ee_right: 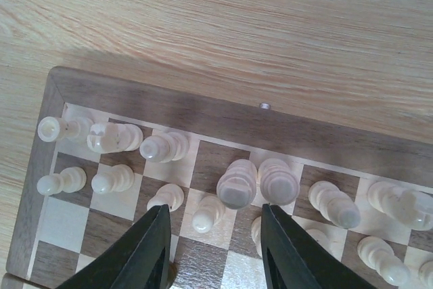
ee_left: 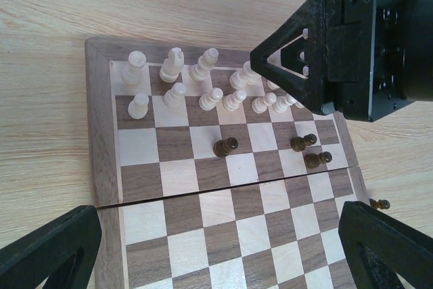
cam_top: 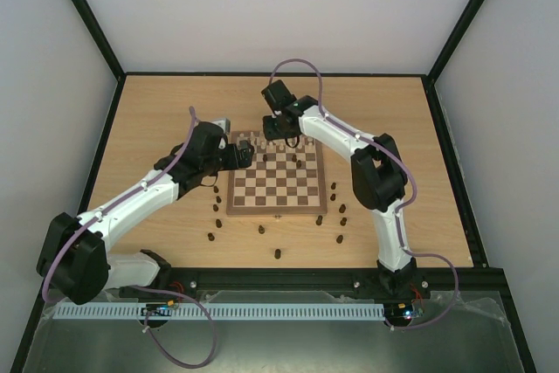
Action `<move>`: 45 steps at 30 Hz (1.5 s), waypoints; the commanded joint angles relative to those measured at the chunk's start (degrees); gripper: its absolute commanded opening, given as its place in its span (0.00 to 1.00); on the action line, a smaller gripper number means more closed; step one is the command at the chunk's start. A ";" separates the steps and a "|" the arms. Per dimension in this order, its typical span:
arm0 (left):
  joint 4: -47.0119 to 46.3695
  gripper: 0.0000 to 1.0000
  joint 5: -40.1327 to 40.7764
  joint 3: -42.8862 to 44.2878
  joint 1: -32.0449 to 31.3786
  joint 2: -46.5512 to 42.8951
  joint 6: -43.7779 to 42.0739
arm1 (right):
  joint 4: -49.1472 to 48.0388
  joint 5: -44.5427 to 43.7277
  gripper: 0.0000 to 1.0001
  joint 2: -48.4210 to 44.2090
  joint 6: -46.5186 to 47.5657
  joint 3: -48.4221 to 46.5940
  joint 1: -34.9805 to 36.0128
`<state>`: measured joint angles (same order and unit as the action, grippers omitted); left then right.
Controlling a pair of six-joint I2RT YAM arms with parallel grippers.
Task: Set up the chess pieces on the board
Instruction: Adjust the chess piece on the chessboard.
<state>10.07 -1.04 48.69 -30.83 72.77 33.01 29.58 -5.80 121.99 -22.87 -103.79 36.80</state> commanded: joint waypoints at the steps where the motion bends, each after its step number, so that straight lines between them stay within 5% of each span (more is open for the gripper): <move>1: -0.97 0.99 -0.46 -0.55 0.30 -1.20 0.15 | 3.15 -1.94 0.36 1.37 1.06 -1.80 0.30; 45: -1.09 0.99 -0.63 -1.08 0.59 -1.58 0.13 | 4.53 -1.26 0.12 5.26 1.60 -6.29 1.07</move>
<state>9.74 -1.37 48.14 -30.57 72.07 33.01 31.46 -7.14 126.13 -21.82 -108.60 37.45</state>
